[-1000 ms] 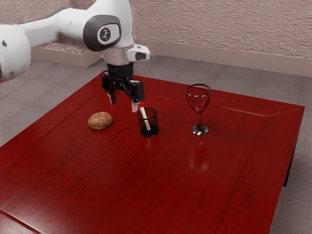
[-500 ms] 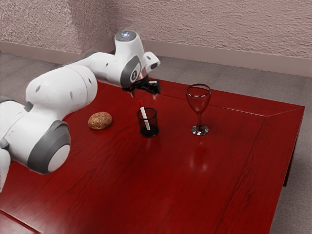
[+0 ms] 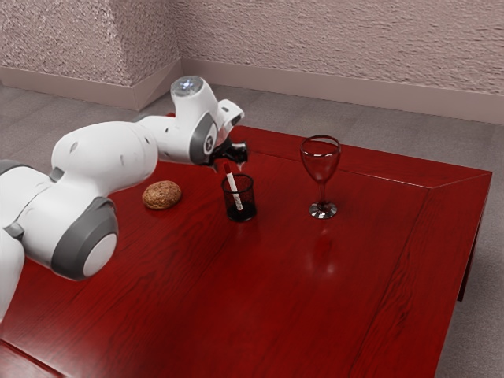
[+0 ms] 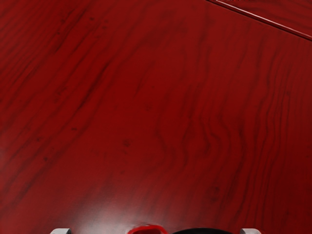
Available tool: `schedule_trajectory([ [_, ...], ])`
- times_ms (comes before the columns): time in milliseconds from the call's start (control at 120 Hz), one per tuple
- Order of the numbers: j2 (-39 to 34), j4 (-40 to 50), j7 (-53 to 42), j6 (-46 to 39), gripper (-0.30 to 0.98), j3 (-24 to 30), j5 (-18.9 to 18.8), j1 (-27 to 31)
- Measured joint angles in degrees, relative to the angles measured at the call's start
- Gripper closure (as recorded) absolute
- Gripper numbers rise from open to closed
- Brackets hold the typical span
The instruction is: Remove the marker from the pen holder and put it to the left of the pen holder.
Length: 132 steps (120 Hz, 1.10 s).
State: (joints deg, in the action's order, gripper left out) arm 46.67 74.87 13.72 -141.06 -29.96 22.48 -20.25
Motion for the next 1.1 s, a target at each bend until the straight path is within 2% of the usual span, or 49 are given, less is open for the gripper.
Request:
schedule_trajectory([
  [300, 1.3, -0.6, 1.0, -0.8, 0.58, -0.6, 0.7, 0.2],
  [733, 0.2, -0.5, 2.7, -0.9, 0.74, -0.4, 1.0, -1.6],
  [850, -2.1, -0.1, 3.5, 0.8, 0.76, -0.6, 0.0, -1.4],
  [1000, -8.7, 0.1, 4.5, 4.8, 0.77, -0.2, -3.8, -1.0],
  [1100, -14.5, 2.4, 5.1, 9.3, 0.77, 5.1, -7.6, 4.3],
])
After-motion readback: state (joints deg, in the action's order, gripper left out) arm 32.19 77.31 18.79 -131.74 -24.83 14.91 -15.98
